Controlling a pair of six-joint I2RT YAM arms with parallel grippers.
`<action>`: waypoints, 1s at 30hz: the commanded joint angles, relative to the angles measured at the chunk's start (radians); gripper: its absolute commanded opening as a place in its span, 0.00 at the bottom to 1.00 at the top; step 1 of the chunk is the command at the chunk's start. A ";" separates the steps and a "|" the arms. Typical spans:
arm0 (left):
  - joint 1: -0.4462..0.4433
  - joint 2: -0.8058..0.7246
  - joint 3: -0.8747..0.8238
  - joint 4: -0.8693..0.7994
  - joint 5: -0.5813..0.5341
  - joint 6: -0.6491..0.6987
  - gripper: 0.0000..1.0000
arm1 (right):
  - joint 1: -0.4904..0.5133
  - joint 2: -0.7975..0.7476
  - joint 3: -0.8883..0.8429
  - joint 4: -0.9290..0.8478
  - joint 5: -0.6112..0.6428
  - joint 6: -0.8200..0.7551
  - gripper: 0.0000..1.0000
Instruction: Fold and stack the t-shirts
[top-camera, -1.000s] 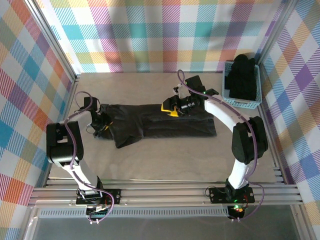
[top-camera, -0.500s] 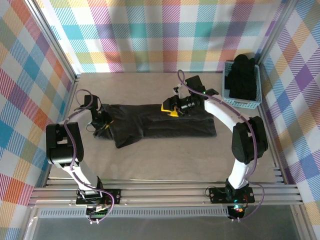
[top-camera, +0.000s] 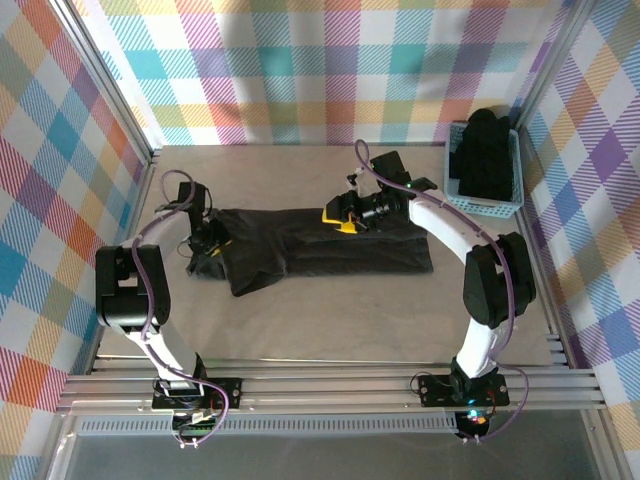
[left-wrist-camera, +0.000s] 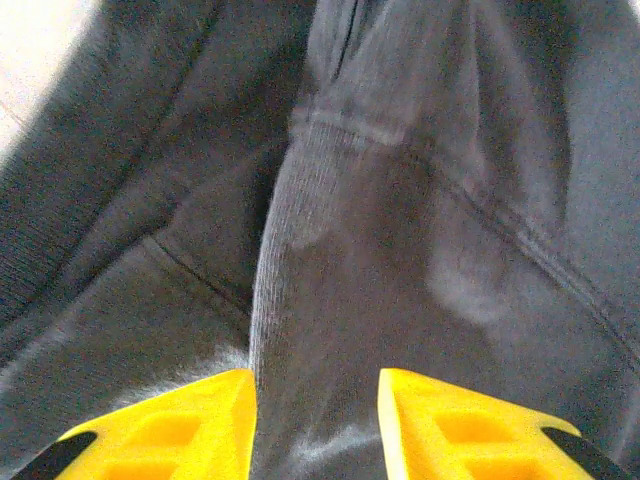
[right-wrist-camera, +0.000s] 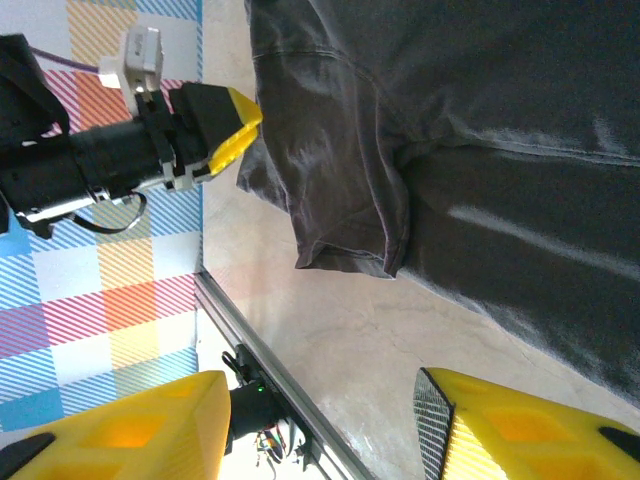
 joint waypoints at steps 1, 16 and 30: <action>-0.002 -0.046 -0.008 -0.031 -0.076 0.026 0.40 | 0.005 0.007 -0.003 0.003 -0.016 0.001 0.52; 0.001 0.108 0.058 0.003 -0.017 0.084 0.34 | 0.005 -0.004 -0.010 -0.003 -0.010 -0.001 0.52; -0.017 0.034 -0.003 0.032 -0.015 0.084 0.14 | 0.004 0.010 0.001 -0.005 -0.007 0.000 0.52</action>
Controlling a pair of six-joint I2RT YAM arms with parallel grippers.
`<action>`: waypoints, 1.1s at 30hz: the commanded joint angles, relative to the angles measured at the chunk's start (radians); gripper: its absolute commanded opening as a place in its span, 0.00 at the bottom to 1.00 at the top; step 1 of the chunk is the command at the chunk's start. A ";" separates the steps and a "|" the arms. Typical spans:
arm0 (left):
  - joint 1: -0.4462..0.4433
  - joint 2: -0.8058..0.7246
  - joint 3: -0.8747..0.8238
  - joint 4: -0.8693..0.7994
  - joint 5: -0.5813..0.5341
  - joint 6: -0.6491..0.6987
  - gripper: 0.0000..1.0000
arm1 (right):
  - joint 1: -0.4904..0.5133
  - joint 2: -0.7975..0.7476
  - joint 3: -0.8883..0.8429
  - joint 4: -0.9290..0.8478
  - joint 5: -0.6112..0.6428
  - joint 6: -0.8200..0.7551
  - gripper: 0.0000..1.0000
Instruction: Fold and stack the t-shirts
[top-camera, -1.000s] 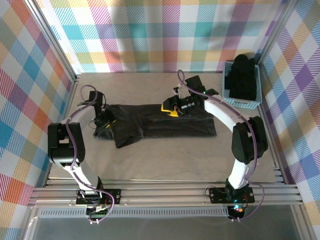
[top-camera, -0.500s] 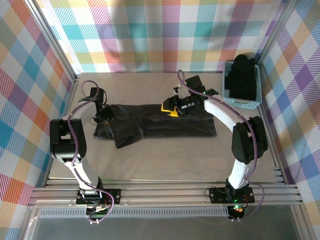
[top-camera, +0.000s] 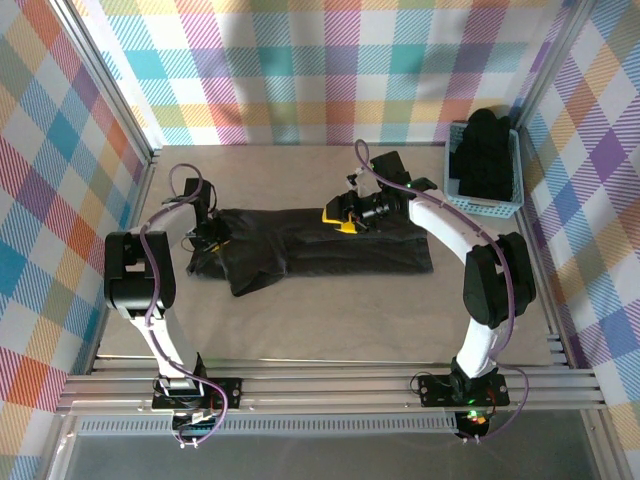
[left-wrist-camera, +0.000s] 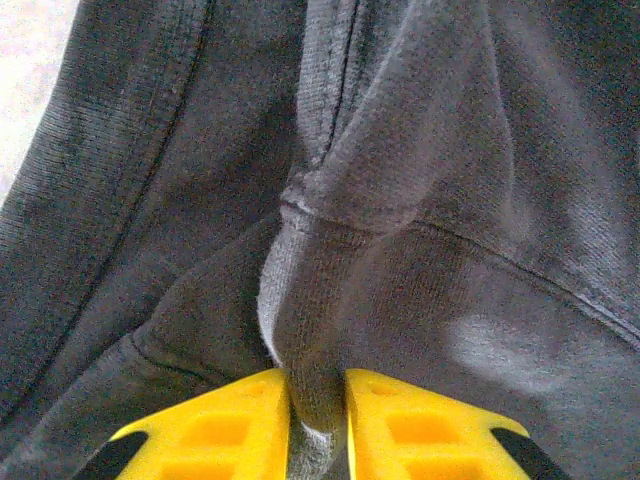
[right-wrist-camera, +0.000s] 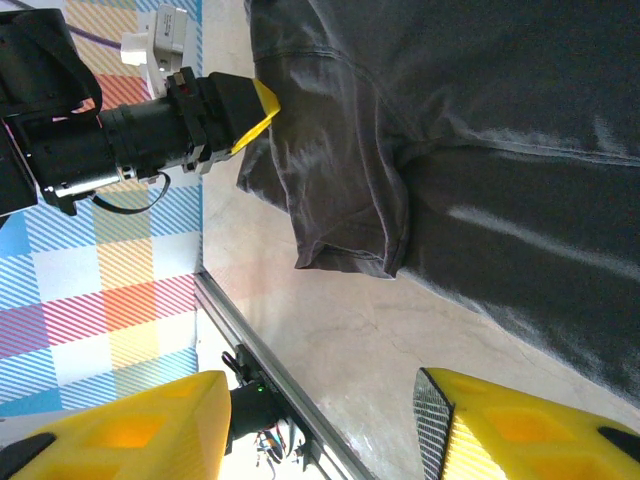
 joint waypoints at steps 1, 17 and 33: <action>-0.008 -0.062 -0.015 -0.011 -0.011 0.007 0.08 | 0.004 0.011 0.001 -0.005 -0.007 0.000 0.52; -0.008 0.028 0.283 -0.257 -0.044 -0.021 0.00 | 0.004 0.036 0.021 -0.015 -0.010 -0.004 0.51; -0.007 0.232 0.554 -0.438 -0.159 0.011 0.05 | 0.001 0.024 0.000 -0.019 0.014 -0.008 0.51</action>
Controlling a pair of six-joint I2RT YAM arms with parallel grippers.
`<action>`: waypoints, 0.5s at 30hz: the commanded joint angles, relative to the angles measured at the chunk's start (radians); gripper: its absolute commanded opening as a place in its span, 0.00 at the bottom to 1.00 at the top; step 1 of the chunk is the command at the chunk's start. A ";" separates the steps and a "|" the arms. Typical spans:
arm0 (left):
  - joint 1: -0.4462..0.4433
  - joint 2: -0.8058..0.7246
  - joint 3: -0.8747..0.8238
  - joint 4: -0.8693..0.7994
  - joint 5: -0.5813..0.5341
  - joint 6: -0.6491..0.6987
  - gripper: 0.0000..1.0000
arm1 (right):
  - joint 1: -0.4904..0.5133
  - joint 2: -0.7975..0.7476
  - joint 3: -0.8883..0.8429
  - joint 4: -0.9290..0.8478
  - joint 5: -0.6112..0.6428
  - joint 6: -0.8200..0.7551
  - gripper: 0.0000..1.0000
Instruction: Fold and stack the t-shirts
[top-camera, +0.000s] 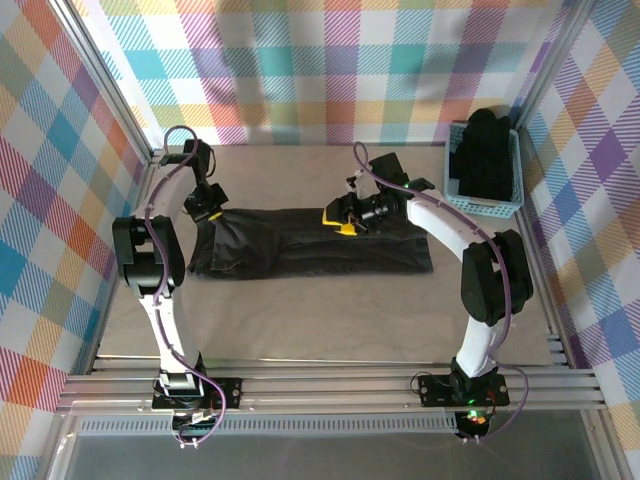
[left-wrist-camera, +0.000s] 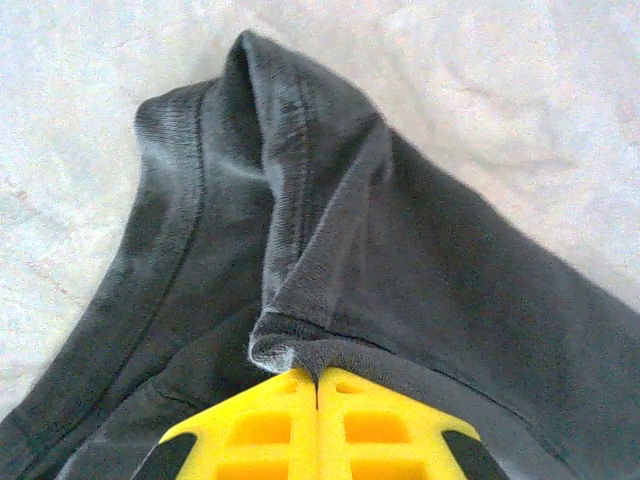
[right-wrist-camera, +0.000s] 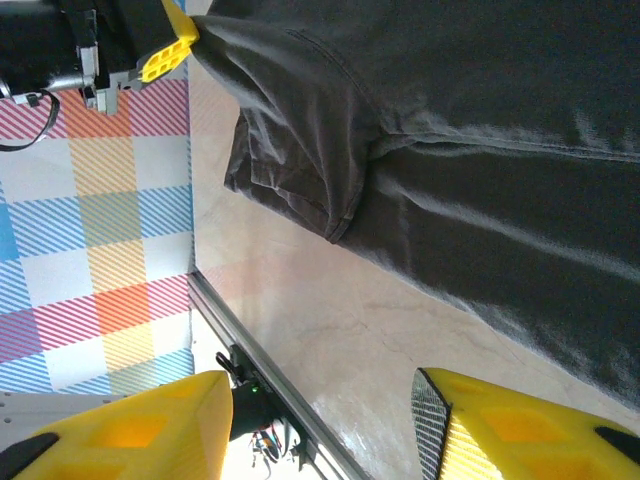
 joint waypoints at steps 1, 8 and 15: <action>-0.002 0.021 0.008 -0.031 -0.096 0.026 0.05 | -0.002 0.001 -0.002 -0.014 0.014 -0.008 0.51; 0.026 0.036 -0.007 -0.013 -0.161 0.000 0.10 | -0.071 -0.026 -0.030 -0.047 0.124 0.009 0.48; 0.024 -0.062 -0.071 0.007 -0.189 -0.064 0.57 | -0.193 0.026 0.015 -0.165 0.284 -0.023 0.44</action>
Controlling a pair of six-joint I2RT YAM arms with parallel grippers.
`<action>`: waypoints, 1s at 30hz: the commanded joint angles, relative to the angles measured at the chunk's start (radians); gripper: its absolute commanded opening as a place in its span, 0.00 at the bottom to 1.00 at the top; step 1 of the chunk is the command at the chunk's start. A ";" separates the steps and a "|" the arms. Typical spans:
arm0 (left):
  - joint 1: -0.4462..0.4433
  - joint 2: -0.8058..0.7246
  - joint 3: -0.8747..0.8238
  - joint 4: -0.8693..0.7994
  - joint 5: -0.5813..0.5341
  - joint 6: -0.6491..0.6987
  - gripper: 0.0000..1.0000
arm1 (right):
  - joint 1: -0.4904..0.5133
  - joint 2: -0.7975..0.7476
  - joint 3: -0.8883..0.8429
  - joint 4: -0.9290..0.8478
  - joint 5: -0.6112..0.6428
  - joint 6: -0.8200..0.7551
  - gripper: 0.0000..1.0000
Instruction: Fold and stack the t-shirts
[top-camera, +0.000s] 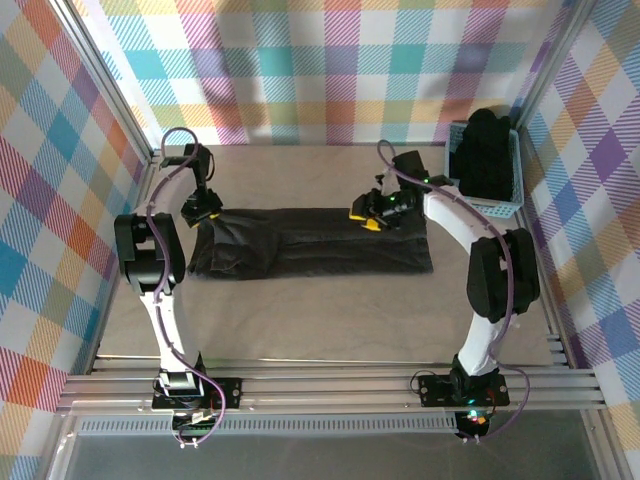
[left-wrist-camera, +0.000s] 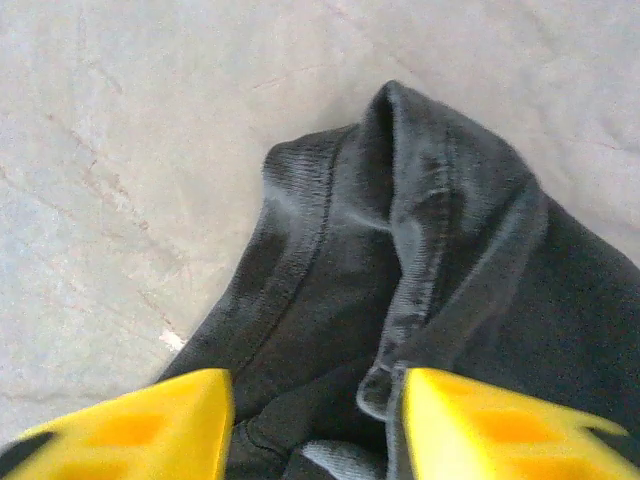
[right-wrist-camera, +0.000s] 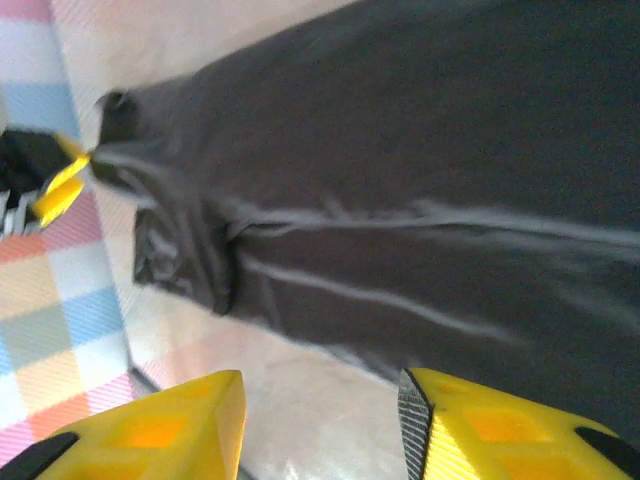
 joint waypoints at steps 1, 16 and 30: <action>0.002 -0.114 -0.065 0.008 -0.024 -0.060 0.57 | -0.047 0.042 0.054 -0.107 0.131 -0.030 0.44; -0.168 -0.174 -0.404 0.299 0.285 -0.577 0.19 | -0.099 0.393 0.357 -0.431 0.536 -0.195 0.26; -0.195 0.265 0.100 0.401 0.369 -0.527 0.20 | -0.009 0.140 -0.067 -0.472 0.408 -0.041 0.32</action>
